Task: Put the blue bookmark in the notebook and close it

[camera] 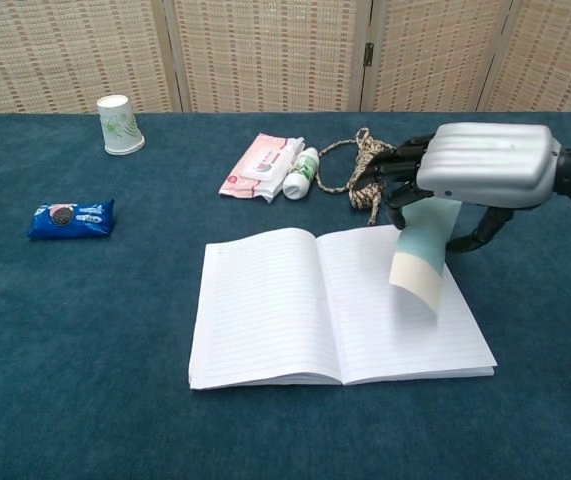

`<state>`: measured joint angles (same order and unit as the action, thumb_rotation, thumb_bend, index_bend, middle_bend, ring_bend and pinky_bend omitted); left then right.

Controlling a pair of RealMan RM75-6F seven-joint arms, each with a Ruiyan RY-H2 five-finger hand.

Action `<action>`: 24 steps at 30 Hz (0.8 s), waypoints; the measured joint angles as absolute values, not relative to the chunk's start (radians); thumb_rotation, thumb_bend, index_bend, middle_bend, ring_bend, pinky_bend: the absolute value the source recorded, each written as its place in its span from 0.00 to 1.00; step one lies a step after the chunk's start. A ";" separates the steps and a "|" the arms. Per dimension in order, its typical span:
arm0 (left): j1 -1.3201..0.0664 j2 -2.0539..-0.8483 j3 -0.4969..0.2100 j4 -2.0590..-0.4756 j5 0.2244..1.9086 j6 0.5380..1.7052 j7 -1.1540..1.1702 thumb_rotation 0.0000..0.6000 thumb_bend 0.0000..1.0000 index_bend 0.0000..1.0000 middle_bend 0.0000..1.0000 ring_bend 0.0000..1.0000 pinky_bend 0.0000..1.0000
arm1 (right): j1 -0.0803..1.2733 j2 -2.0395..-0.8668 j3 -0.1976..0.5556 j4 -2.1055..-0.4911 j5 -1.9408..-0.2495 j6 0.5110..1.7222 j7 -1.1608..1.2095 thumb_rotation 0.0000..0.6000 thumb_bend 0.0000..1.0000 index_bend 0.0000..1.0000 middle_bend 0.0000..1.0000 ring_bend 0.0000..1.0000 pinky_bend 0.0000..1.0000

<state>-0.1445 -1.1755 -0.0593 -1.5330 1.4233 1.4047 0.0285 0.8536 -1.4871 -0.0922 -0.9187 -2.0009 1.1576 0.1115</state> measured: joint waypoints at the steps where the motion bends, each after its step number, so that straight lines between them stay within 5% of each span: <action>1: -0.144 -1.176 -0.060 -1.533 1.422 1.405 0.029 1.00 0.19 0.19 0.07 0.00 0.00 | 0.866 -1.500 -0.101 -0.890 -2.019 1.174 0.125 1.00 0.23 0.49 0.14 0.11 0.21; 10: -0.150 -1.179 -0.070 -1.522 1.395 1.385 0.025 1.00 0.19 0.19 0.07 0.00 0.00 | 0.928 -1.635 -0.181 -0.616 -2.115 1.362 0.326 1.00 0.23 0.46 0.12 0.11 0.23; 24: -0.156 -1.183 -0.087 -1.508 1.364 1.373 0.024 1.00 0.19 0.19 0.07 0.00 0.00 | 0.950 -1.749 -0.292 -0.398 -2.139 1.422 0.462 1.00 0.23 0.44 0.09 0.11 0.23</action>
